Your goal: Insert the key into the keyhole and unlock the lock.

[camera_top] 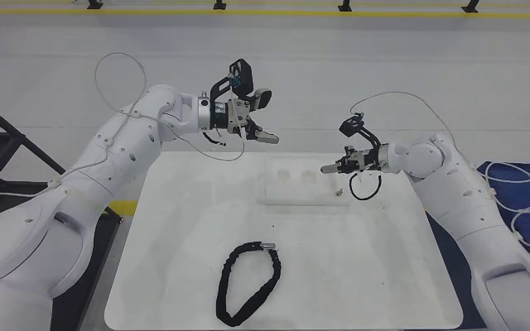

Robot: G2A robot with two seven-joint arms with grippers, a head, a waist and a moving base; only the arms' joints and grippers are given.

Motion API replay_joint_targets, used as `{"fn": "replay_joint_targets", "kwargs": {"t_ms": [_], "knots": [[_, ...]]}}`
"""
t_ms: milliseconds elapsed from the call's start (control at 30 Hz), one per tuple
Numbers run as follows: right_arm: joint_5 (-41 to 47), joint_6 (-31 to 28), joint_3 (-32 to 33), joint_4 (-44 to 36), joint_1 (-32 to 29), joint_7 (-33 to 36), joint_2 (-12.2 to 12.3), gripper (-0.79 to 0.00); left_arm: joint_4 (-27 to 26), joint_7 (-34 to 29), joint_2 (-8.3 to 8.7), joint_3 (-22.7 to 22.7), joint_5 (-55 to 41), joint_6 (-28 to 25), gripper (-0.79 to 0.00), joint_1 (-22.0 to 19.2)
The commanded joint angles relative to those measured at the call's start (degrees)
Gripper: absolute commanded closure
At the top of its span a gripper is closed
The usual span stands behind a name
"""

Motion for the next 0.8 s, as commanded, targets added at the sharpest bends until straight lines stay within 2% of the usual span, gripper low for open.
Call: {"fn": "replay_joint_targets", "kwargs": {"t_ms": [0,467,767], "knots": [[0.63,2.05,-0.55,1.14,0.28,0.57,-0.46,-0.785,0.00,0.00,0.00,0.00,0.00,0.00,-0.785,0.00],[2.82,17.03,-6.37,11.80,3.56,5.96,-5.76,-0.785,0.00,0.00,0.00,0.00,0.00,0.00,-0.785,0.00],[5.23,22.16,-7.97,17.52,4.36,7.07,-8.76,-0.785,0.00,0.00,0.00,0.00,0.00,0.00,-0.785,0.00]]}}
